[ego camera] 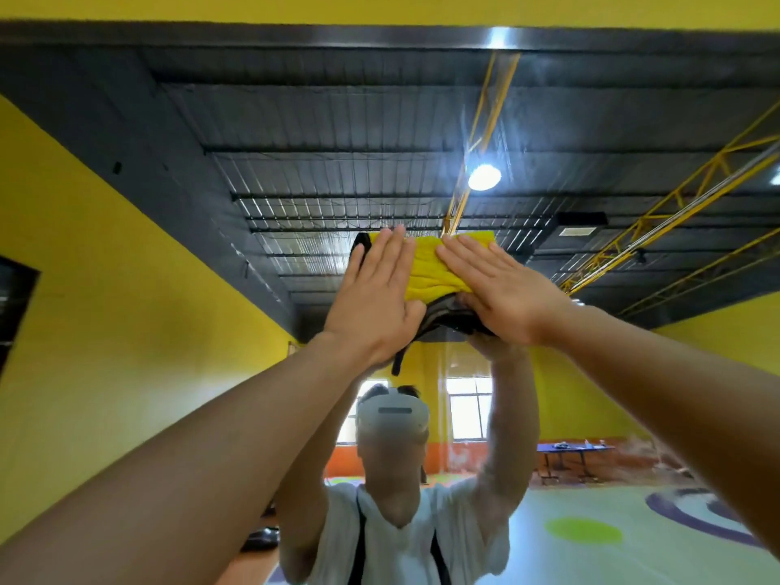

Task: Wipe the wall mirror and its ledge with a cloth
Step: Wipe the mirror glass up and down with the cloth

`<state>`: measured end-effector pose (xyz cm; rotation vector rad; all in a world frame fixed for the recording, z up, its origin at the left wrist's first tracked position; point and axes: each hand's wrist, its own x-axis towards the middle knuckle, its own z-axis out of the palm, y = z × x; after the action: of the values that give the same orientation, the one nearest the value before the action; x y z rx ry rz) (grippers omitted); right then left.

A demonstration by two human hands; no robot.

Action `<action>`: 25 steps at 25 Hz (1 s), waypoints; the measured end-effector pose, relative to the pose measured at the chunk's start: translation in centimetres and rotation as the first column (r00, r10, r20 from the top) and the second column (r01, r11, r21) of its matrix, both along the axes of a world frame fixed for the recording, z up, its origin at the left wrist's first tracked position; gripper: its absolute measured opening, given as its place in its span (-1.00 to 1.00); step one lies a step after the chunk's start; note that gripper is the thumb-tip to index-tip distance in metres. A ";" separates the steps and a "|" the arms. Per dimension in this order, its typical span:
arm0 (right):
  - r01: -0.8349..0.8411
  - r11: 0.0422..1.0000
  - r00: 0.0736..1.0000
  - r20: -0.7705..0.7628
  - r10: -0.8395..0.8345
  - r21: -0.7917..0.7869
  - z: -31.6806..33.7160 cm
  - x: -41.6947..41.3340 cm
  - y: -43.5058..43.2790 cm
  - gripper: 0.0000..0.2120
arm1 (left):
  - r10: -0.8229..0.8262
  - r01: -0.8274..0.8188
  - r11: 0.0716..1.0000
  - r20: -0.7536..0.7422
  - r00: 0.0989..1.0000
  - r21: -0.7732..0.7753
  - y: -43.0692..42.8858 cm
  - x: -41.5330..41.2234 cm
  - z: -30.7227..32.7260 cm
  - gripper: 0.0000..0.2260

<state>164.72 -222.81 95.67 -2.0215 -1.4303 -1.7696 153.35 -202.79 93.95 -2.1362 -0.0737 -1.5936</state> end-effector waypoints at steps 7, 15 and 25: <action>-0.113 0.990 0.982 -0.144 0.124 0.082 -3.2 0.6 -0.7 -0.27 | -0.010 0.010 1.000 -0.011 1.000 0.018 -1.9 1.2 -3.1 -0.27; -0.161 0.963 0.983 0.128 0.135 0.216 -14.2 2.6 0.7 -0.45 | -0.077 0.077 0.995 -0.009 0.997 0.067 -1.0 0.9 -13.0 -0.33; -0.068 0.986 0.996 0.064 0.059 0.152 -28.7 0.5 0.5 -0.47 | -0.043 0.058 0.992 -0.134 0.990 0.113 -0.1 -1.0 -25.8 -0.29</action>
<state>165.21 -222.28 66.93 -1.8418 -1.3126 -1.8660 152.39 -202.93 68.10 -2.1607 0.1149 -1.4431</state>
